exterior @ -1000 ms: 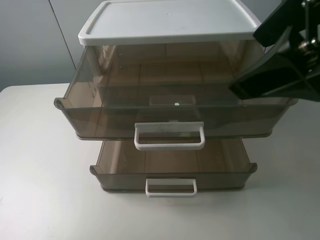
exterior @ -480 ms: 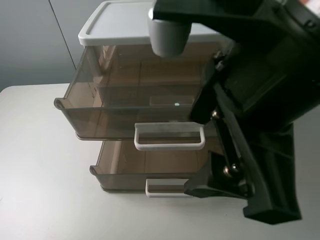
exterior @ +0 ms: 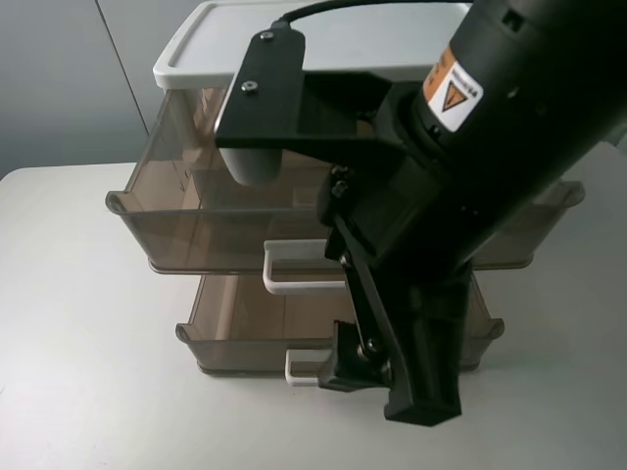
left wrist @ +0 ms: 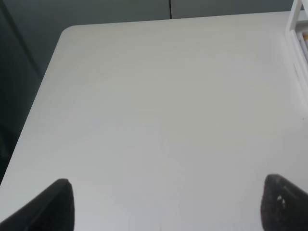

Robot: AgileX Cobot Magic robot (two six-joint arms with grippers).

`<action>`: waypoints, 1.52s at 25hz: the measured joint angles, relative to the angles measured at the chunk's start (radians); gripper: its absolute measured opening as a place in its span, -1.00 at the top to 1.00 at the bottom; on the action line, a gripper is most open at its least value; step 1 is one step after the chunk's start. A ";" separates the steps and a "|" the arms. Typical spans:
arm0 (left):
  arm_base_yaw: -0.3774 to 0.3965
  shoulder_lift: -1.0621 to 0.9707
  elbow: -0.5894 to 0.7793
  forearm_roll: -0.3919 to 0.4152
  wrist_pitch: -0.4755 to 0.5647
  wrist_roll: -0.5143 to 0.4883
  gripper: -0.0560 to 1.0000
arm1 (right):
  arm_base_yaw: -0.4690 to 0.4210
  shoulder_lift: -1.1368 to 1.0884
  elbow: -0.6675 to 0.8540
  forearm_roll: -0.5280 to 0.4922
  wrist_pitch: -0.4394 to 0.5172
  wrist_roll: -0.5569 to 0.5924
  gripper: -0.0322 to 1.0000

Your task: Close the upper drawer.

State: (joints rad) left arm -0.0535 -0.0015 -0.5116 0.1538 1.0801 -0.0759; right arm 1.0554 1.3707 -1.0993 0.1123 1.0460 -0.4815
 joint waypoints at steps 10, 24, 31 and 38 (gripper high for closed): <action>0.000 0.000 0.000 0.000 0.000 0.000 -0.51 | 0.002 0.032 0.000 -0.337 -0.133 0.146 -0.28; 0.000 0.000 0.000 0.000 0.000 0.000 -0.51 | 0.030 -0.050 -0.060 -0.171 0.011 0.127 -0.28; 0.000 0.000 0.000 0.000 0.000 0.000 -0.51 | 0.030 0.011 -0.061 -0.044 0.052 0.098 -0.28; 0.000 0.000 0.000 0.000 0.000 0.000 -0.51 | 0.030 0.134 -0.061 -0.207 -0.001 0.098 -0.28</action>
State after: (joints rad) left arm -0.0535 -0.0015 -0.5116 0.1538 1.0801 -0.0759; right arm 1.0851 1.5049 -1.1605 -0.0947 1.0450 -0.3834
